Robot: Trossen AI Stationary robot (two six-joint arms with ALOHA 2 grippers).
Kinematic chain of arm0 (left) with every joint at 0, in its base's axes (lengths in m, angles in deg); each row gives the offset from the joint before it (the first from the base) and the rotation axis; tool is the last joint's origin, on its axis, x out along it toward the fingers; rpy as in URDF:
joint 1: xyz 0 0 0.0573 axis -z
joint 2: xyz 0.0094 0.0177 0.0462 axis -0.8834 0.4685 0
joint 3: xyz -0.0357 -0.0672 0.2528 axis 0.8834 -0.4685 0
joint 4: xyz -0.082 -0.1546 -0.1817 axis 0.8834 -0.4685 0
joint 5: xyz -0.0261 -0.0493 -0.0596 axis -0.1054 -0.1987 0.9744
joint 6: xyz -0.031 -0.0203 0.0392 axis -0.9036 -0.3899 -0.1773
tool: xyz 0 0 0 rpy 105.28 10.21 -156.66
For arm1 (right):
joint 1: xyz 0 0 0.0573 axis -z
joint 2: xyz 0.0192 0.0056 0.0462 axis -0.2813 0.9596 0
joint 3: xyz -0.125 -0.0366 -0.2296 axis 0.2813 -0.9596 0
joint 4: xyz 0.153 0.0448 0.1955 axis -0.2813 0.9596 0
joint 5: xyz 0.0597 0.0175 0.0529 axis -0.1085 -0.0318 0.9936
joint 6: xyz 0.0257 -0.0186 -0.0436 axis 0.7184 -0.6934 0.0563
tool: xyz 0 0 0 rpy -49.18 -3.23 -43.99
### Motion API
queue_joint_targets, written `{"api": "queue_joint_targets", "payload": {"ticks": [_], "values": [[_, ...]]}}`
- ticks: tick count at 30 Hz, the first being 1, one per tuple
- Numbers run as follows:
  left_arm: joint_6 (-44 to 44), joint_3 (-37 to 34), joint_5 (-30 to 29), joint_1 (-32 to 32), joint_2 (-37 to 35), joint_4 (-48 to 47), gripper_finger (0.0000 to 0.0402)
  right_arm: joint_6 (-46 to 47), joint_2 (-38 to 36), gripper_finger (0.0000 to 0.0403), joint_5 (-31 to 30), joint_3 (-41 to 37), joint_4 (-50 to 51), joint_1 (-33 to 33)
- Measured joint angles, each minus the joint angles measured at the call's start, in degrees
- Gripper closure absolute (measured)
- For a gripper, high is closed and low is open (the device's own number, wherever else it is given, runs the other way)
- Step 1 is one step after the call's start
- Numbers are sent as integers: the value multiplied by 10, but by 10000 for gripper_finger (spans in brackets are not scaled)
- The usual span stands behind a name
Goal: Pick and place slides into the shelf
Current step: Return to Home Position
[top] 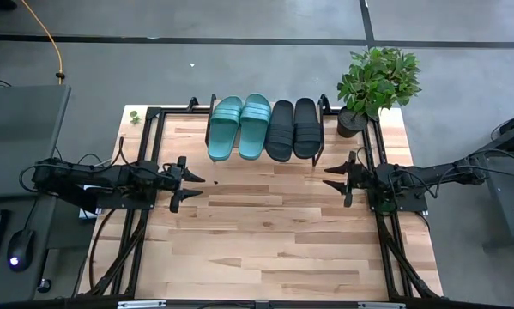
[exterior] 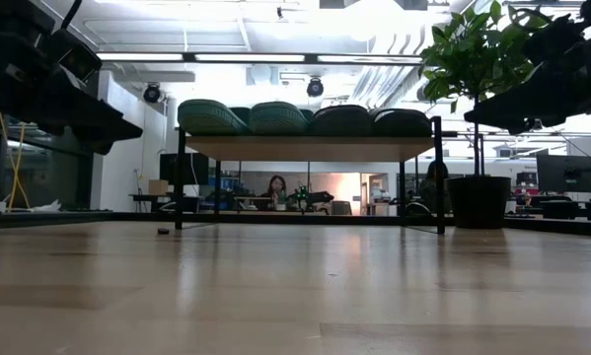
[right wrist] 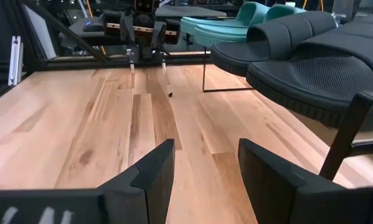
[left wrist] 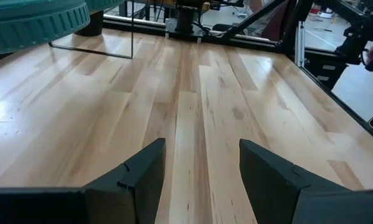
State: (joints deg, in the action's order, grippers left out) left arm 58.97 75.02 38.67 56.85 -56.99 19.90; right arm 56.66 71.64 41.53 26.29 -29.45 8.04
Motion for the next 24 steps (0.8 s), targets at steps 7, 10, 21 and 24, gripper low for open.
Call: {"api": "queue_joint_targets", "payload": {"ticks": [7, 10, 21, 24], "values": [[-1, 0, 0, 0, 0, 0, 213, 9, 0, 233, 0, 0, 0, 0], [-1, 0, 0, 0, 0, 0, 213, 8, 0, 233, 0, 0, 0, 0], [-1, 0, -1, 0, 0, 0, 213, 7, 0, 233, 0, 0, 0, 0], [-1, 0, -1, 0, 0, 0, 213, 7, 0, 233, 0, 0, 0, 0]]}}
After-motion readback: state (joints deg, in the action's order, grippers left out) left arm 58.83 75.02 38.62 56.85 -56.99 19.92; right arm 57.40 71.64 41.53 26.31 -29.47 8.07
